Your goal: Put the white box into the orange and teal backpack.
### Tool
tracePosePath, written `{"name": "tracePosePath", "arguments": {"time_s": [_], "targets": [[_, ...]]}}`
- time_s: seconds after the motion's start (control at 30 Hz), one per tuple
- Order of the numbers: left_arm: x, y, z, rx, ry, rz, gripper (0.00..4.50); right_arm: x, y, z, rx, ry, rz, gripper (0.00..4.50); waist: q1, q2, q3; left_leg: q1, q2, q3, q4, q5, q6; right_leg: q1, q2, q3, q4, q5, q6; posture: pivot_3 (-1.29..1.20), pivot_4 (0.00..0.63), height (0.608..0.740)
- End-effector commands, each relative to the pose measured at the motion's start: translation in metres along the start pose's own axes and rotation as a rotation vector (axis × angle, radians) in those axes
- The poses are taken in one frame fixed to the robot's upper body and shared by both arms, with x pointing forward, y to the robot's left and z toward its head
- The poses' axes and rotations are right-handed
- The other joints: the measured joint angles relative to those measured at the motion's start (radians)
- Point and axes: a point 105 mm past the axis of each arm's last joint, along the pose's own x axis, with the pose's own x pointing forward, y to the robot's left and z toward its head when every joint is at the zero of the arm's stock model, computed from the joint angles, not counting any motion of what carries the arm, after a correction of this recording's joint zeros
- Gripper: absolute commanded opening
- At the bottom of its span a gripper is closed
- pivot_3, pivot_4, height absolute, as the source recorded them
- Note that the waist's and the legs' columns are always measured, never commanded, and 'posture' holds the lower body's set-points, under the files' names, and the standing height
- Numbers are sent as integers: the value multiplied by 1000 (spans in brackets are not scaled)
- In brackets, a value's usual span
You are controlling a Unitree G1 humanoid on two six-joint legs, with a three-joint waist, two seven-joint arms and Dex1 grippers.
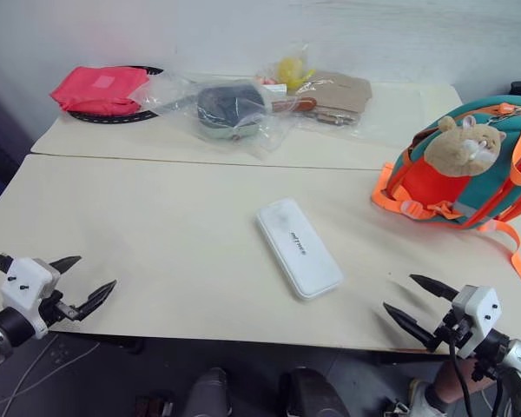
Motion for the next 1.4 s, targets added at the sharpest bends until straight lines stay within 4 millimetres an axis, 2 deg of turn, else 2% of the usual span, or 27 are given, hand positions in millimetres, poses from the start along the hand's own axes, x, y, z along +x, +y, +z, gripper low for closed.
{"name": "tracePosePath", "arguments": {"time_s": [0.03,0.17,0.27,0.3,0.37,0.43,0.57,0.67,0.73,0.77,0.8,0.87,1.07,1.13,1.3,1.4], "targets": [[0,-2,6,18,7,-36,4500,-2,2,7,-18,-24,0,4442,-1,0,0,0,0,0,0,0,0,0,0,0,0,0,0,0,150,740],[7,-7,18,-32,-37,-102,4500,-2,10,6,-4,-20,30,4442,0,0,0,0,0,0,0,0,0,0,0,0,0,0,0,0,150,740],[32,-23,40,-39,-88,-219,4500,5,33,12,43,-32,146,4442,6,0,0,0,0,-1,0,0,0,0,0,-1,0,0,0,0,150,740],[41,-29,49,-41,-111,-253,4500,7,41,15,54,-33,182,4162,7,0,0,0,0,-1,1,0,0,1,0,-1,0,0,0,0,150,740],[68,-40,69,-32,-162,-313,4113,14,55,21,40,-22,258,3861,11,1,-1,0,0,-2,1,1,0,1,0,-1,1,0,0,0,150,740],[96,-50,85,-5,-195,-362,3643,21,64,25,32,-11,292,3211,18,1,-1,0,-1,-2,2,1,0,1,0,-1,1,0,0,0,150,740],[167,-71,119,65,-249,-414,2415,39,73,31,-15,11,317,1778,22,0,-2,0,-1,-1,2,2,-1,0,1,-1,2,1,1,0,150,740],[209,-75,144,98,-283,-375,1574,49,75,33,-26,27,323,837,27,-1,-1,-3,-1,0,6,5,-7,-2,3,-1,4,1,2,0,150,740],[232,-85,158,126,-286,-376,1066,55,79,32,-28,50,340,248,29,-3,0,-4,-1,0,8,5,-7,-3,3,-1,5,1,3,0,150,740],[242,-92,160,164,-273,-375,759,57,81,32,-37,56,349,0,29,-3,0,-5,0,0,10,5,-7,-3,4,-1,5,1,3,0,150,740],[251,-100,163,197,-270,-383,413,60,82,32,-27,61,350,0,28,-3,0,-6,0,0,11,5,-7,-4,4,-1,5,1,3,0,150,740],[261,-109,165,221,-266,-389,43,64,85,31,-13,75,349,0,28,-3,0,-6,0,1,13,4,-6,-3,3,-1,5,1,4,0,150,740],[276,-155,148,218,-189,-538,43,70,95,33,8,107,345,0,27,-4,0,-6,0,1,16,3,-6,-3,3,-1,6,1,5,0,150,740],[277,-164,145,215,-183,-573,43,71,94,34,6,112,327,0,28,-4,0,-7,0,0,16,3,-6,-3,3,-1,7,1,5,0,150,740],[269,-167,149,174,-229,-661,43,75,81,37,-29,127,260,0,26,-4,0,-7,0,0,17,3,-6,-4,3,-1,7,1,5,0,150,740],[254,-164,134,190,-213,-773,43,75,59,37,-76,166,232,0,23,-4,0,-7,0,0,17,4,-6,-4,3,-1,7,1,5,0,150,740]]}}
